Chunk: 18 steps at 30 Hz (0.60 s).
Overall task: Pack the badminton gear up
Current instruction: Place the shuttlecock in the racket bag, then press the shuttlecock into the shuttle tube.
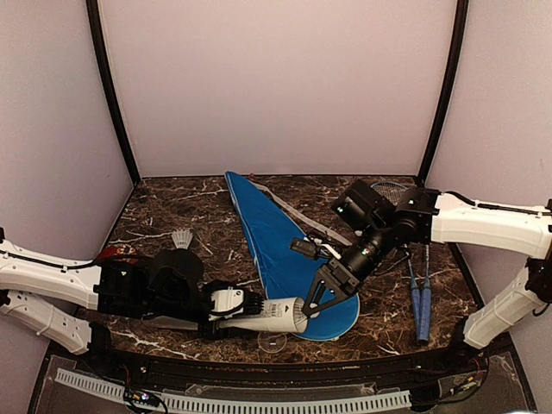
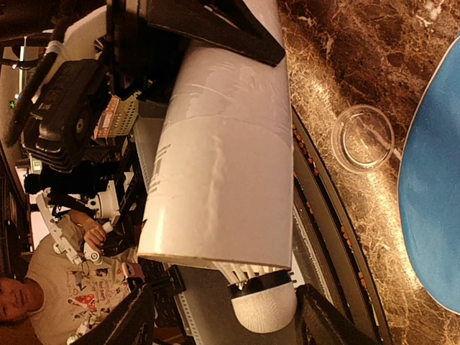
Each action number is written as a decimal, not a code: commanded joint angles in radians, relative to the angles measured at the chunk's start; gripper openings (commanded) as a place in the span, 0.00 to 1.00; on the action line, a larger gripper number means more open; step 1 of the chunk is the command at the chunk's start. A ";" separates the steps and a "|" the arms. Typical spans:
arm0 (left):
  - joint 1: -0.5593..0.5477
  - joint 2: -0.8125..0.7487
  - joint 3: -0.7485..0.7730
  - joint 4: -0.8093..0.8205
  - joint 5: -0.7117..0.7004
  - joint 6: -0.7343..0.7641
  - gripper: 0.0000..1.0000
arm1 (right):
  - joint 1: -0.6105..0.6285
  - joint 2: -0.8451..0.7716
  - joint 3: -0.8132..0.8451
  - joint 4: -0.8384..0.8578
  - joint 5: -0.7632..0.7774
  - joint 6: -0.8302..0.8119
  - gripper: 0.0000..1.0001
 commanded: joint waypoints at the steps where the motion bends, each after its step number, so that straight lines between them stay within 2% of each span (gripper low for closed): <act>1: 0.033 -0.030 0.010 0.044 0.050 -0.013 0.60 | -0.021 -0.076 -0.048 0.077 0.040 0.044 0.67; 5: 0.052 -0.032 0.011 0.048 0.065 -0.022 0.60 | -0.022 -0.114 -0.084 0.160 0.054 0.102 0.58; 11: 0.061 -0.029 0.011 0.049 0.065 -0.026 0.60 | -0.022 -0.108 -0.092 0.171 0.042 0.100 0.42; 18: 0.067 -0.025 0.014 0.049 0.062 -0.029 0.60 | -0.020 -0.097 -0.085 0.185 0.055 0.099 0.34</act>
